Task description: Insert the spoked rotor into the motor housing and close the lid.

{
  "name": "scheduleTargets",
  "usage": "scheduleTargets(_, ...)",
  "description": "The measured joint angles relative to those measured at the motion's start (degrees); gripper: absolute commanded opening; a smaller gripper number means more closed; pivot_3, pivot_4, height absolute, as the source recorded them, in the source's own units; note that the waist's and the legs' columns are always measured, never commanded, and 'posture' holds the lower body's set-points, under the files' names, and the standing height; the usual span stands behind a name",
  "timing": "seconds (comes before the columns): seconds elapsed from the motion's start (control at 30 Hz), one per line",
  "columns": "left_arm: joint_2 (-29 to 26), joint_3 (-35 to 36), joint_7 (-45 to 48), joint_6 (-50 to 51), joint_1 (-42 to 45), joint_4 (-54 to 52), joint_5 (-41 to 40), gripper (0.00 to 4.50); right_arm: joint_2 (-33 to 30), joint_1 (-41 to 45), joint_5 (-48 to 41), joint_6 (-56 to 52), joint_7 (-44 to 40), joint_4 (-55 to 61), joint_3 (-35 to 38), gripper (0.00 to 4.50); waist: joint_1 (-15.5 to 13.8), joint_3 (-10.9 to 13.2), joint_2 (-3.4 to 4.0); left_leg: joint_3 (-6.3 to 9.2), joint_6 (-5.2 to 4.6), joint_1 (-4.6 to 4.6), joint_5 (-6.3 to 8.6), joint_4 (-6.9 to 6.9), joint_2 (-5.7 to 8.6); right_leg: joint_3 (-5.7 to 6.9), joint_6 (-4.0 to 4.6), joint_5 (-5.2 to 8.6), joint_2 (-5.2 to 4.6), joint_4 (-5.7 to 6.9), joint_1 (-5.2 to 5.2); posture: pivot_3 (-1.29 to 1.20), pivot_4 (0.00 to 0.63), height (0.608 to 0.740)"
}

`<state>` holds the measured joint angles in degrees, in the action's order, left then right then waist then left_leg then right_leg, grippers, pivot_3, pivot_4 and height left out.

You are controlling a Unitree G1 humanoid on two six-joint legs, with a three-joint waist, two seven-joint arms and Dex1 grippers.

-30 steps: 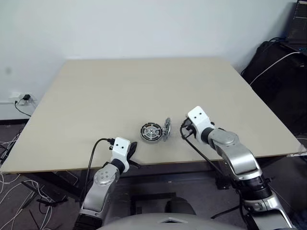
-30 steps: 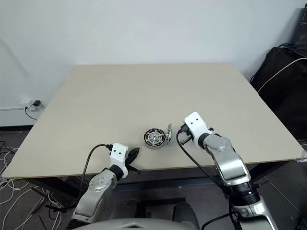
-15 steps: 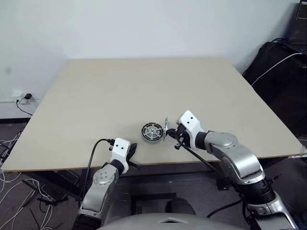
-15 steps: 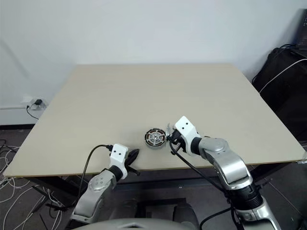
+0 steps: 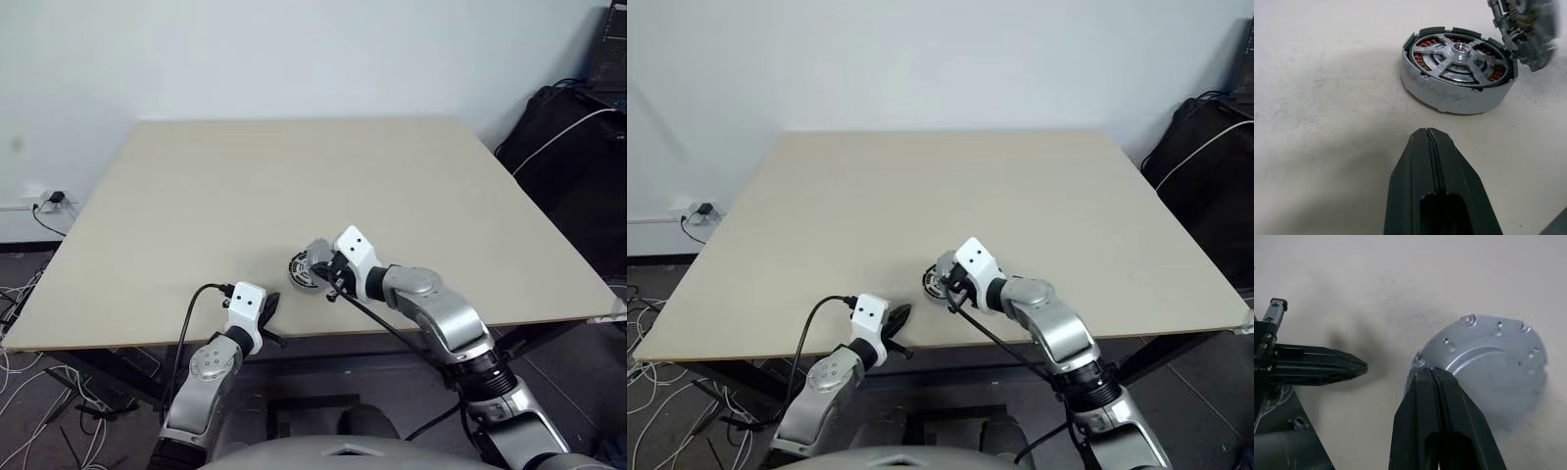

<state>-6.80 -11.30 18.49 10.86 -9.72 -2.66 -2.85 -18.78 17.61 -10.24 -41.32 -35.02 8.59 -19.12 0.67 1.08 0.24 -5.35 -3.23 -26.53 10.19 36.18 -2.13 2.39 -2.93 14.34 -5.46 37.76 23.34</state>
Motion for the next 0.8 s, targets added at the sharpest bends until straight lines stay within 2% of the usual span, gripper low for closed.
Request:
scheduleTargets(0.57, 0.2, 0.0, -0.7, 0.2, -0.1, -0.1, 0.0, 0.0, 8.9, 7.3, 3.4, 7.2, -1.4, -20.6, -3.0, 0.03, 0.0, 0.0, 0.02, -0.03, 0.0, 0.0, 0.0, 0.01, 0.0, -0.01, 0.0, -0.02, 0.02, 0.05, 0.01, 0.0, 0.0, 0.74)
scheduleTargets(0.8, 0.4, 0.0, -0.9, 0.2, -0.3, -0.1, 0.0, 0.0, 9.4, 7.2, 4.2, 8.2, -2.9, -21.4, -2.9, 0.03, 0.0, 0.0, 0.03, -0.04, 0.01, 0.0, 0.0, 0.01, -0.01, -0.01, 0.0, -0.02, 0.02, 0.06, 0.01, 0.0, 0.0, 0.74)
